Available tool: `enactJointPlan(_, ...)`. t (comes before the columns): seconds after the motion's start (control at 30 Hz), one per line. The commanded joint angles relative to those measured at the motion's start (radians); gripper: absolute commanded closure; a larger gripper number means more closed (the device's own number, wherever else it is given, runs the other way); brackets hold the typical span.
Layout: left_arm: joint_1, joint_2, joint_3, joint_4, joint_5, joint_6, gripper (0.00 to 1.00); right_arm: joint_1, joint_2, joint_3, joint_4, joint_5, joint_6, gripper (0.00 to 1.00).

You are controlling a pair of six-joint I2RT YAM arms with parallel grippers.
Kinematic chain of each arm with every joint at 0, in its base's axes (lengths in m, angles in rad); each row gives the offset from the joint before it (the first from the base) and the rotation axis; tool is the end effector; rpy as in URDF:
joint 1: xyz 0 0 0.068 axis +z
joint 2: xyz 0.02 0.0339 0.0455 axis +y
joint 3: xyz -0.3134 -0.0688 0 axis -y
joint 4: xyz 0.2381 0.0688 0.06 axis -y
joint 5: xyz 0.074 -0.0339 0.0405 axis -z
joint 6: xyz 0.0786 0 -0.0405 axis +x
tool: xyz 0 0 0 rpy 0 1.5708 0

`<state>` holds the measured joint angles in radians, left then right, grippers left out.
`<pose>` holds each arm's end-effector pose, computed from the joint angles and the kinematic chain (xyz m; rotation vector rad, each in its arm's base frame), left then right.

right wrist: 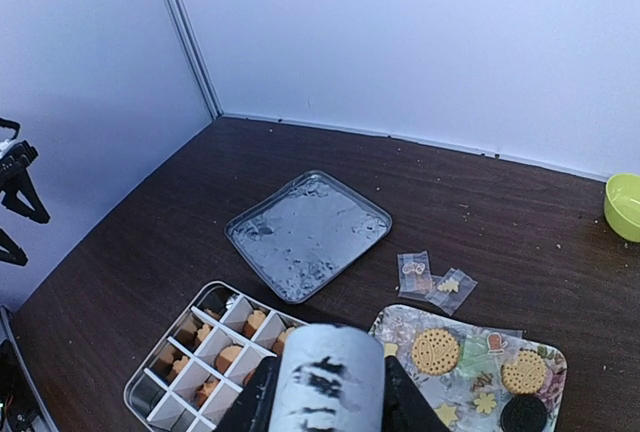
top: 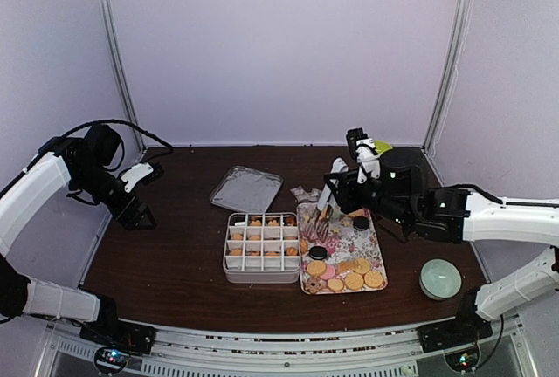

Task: Pack the cookies
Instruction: Adjust the fake cookies on the plate.

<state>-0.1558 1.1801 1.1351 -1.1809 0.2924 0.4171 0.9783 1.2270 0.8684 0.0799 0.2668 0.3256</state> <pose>0.1858 -0.0521 0.3120 0.8427 2.6120 -0.3383 0.1861 0.2393 0.3400 -0.4230 1.8439 0.6603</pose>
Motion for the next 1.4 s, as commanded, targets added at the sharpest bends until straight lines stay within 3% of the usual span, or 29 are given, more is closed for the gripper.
enactJointPlan(0.0,0.009,0.004,0.017,0.003,0.021,0.007,0.19,-0.002,0.032,-0.009,0.050,0.004,0.026,0.71)
enactJointPlan(0.33,0.009,0.011,0.022,-0.003,0.019,0.011,0.19,0.010,0.090,0.004,0.108,-0.051,0.046,0.72)
enactJointPlan(1.0,0.009,0.006,0.001,0.004,0.027,0.015,0.19,0.093,0.098,0.056,0.072,-0.010,0.003,0.72)
enactJointPlan(1.13,0.009,0.003,-0.004,0.007,0.024,0.017,0.19,0.093,0.123,0.062,0.050,0.014,-0.004,0.65)
enactJointPlan(1.37,0.009,-0.001,-0.006,0.006,0.022,0.017,0.19,0.094,0.156,0.061,0.056,0.022,-0.007,0.63)
